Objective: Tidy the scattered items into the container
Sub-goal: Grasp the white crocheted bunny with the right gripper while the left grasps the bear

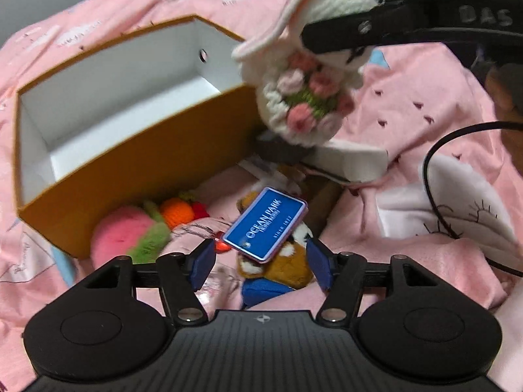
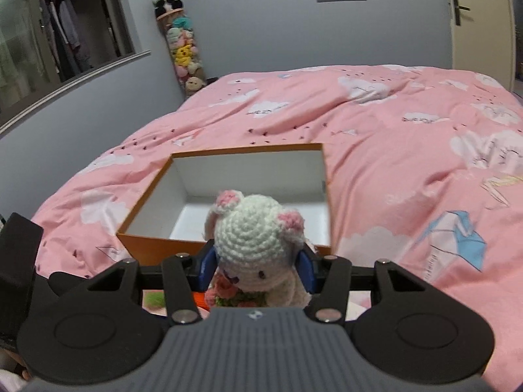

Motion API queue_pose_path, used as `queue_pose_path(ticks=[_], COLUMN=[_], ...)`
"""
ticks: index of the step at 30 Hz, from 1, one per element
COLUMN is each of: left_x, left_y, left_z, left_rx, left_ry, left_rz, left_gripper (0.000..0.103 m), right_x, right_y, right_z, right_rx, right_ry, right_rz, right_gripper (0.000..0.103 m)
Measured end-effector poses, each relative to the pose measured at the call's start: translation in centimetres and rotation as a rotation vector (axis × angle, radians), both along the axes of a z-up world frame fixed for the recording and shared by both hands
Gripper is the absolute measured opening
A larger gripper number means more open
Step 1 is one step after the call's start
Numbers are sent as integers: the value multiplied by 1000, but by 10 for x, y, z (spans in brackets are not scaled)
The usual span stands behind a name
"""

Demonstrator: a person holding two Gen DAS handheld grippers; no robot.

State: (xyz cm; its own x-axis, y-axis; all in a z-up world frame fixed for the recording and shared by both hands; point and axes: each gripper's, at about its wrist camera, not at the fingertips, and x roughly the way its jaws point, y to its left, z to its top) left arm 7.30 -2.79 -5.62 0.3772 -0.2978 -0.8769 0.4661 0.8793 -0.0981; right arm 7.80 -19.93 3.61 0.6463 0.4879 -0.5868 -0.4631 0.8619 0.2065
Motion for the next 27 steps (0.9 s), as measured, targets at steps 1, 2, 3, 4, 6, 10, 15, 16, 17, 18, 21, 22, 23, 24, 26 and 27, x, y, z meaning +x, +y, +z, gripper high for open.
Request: queue_pose_path(ticks=[1, 2, 3, 4, 6, 10, 15, 16, 17, 18, 21, 22, 23, 24, 26, 27], left_x=[2, 5, 8, 11, 15, 22, 14, 11, 9, 7, 0, -2, -2, -2, -1, 0], left_y=[-1, -2, -3, -3, -4, -7, 3, 8, 13, 19, 38, 45, 51, 57, 65, 71], left_z=[-4, -7, -10, -12, -17, -30, -19, -14, -9, -4, 17, 26, 35, 44, 67, 75], left_rx=[2, 2, -2, -11, -21, -38, -51, -63, -80, -100, -158, -174, -192, -213, -248, -261], left_ry=[16, 34, 51, 67, 101, 172, 136, 123, 112, 103, 52, 26, -1, -30, -83, -109], left_rz=[1, 6, 11, 11, 18, 28, 58, 73, 86, 96, 134, 146, 157, 169, 198, 214], left_gripper=[72, 72, 72, 72, 72, 62, 57, 56, 56, 56, 56, 56, 56, 56, 56, 56], right_x=[0, 0, 1, 2, 2, 3, 8, 9, 11, 12, 18, 19, 21, 22, 25, 27], right_y=[-2, -4, -7, -9, -13, -15, -12, -11, -11, -11, -9, -8, -7, -5, -2, -1], right_z=[-2, -5, -7, -11, -15, -18, -14, -12, -10, -8, 0, 3, 7, 11, 20, 25], right_rx=[-6, -9, -9, -7, 0, 21, 16, 16, 20, 26, 52, 58, 61, 63, 65, 67], right_ry=[6, 14, 23, 34, 49, 57, 47, 45, 43, 42, 42, 39, 30, 19, -14, -28], right_rz=[-9, -17, -23, -28, -34, -33, -16, -12, -7, -1, 19, 25, 31, 35, 43, 48], right_gripper=[53, 53, 54, 53, 54, 54, 54, 54, 54, 54, 54, 54, 54, 54, 54, 54])
